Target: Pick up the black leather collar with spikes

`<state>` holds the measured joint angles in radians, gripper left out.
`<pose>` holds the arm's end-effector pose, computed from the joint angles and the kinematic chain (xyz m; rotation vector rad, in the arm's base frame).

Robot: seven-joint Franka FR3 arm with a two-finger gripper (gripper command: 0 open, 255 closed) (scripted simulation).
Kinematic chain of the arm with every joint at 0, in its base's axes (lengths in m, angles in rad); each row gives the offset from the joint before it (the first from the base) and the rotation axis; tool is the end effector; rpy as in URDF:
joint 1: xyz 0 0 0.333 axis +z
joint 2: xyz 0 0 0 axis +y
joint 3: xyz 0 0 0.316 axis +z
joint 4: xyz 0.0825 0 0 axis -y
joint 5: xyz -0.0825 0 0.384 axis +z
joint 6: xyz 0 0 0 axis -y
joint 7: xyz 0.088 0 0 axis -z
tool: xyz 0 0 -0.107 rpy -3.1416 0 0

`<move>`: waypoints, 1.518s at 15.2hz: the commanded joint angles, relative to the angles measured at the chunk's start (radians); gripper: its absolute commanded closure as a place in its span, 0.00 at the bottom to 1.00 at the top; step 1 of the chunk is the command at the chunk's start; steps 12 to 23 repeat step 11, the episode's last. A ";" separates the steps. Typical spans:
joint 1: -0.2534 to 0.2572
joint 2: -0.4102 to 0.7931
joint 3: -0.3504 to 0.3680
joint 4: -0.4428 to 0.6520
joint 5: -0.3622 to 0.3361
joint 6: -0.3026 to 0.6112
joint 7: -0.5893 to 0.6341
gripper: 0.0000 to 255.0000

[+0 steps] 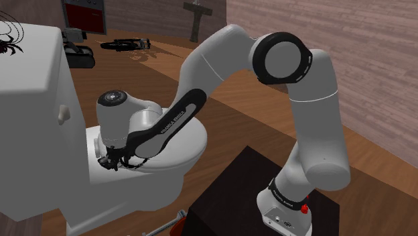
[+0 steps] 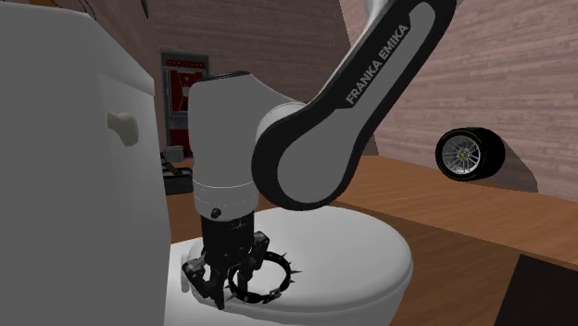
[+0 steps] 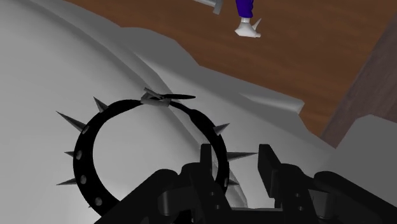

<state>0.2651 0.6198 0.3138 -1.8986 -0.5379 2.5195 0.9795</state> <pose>0.5323 0.3430 0.1890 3.0736 -0.0422 0.2175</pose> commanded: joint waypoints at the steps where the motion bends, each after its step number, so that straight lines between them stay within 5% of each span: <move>1: -0.009 -0.025 0.011 -0.007 0.013 -0.016 -0.012 1.00; 23: -0.036 -0.106 0.049 -0.016 0.064 -0.085 -0.054 1.00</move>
